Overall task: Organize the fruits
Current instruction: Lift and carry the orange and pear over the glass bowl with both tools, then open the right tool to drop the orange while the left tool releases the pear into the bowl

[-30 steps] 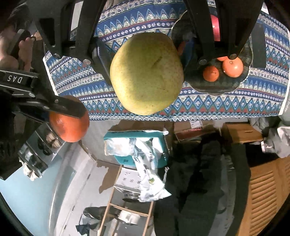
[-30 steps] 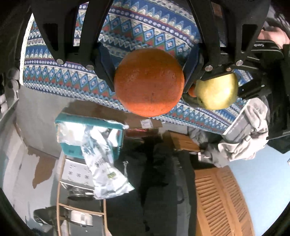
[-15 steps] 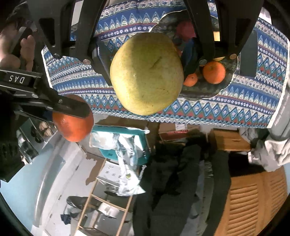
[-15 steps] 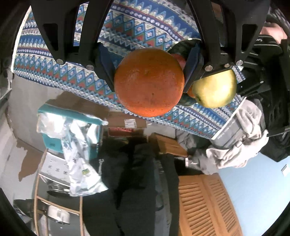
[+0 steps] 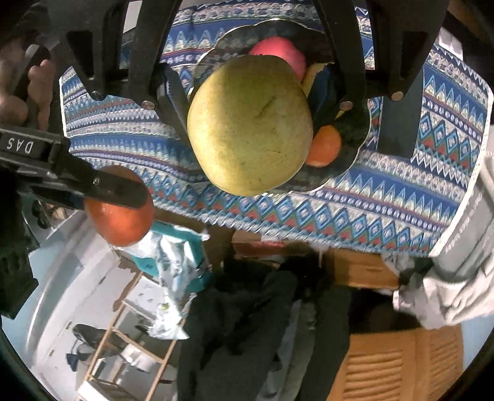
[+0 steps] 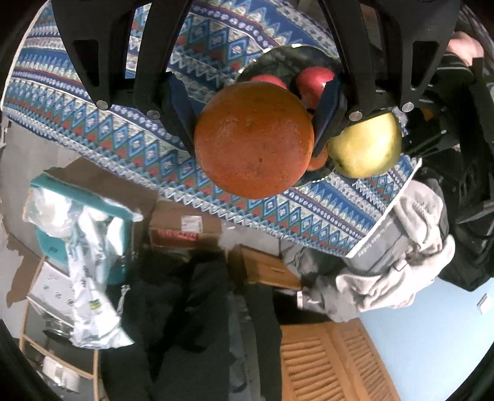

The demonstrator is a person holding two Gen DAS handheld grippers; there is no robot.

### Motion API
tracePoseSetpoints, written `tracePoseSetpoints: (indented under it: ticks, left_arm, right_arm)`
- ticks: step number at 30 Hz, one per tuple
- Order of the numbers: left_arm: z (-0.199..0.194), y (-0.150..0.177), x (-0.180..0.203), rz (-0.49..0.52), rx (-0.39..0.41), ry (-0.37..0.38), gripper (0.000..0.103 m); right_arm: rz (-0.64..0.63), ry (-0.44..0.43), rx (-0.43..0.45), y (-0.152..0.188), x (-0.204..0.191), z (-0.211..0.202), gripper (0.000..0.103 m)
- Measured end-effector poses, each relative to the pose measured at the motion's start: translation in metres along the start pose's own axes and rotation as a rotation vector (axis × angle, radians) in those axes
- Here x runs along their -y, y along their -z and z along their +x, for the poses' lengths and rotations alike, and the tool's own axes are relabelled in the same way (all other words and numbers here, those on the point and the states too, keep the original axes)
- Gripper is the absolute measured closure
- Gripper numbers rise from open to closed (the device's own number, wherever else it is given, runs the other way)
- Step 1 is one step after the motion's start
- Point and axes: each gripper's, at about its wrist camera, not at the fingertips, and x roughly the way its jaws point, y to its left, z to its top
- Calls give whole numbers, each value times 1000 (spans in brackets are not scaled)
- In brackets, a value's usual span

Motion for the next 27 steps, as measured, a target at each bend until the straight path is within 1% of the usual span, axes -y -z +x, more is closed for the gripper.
tracePoseSetpoints:
  ticks: [4, 9, 14, 16, 23, 25, 27]
  left_arm:
    - [20, 6, -19, -35, -53, -9, 34]
    - [42, 12, -33, -45, -90, -31, 34]
    - [57, 18, -40, -62, -134, -39, 34]
    - [62, 21, -40, -54, -153, -44, 34]
    - [77, 28, -44, -66, -194, -53, 34]
    - [76, 27, -43, -55, -175, -63, 35]
    - [74, 24, -40, -45, -163, -51, 35]
  right_arm:
    - [-2, -16, -44, -2, -8, 27, 34]
    - [11, -36, -109, 0, -11, 61, 34]
    - [32, -48, -164, 6, -10, 89, 34]
    - [31, -46, -181, 9, -11, 97, 34]
    - [36, -42, -225, 18, -8, 118, 34]
    - [38, -41, -233, 19, -8, 122, 34]
    - [41, -46, -244, 20, -7, 127, 34]
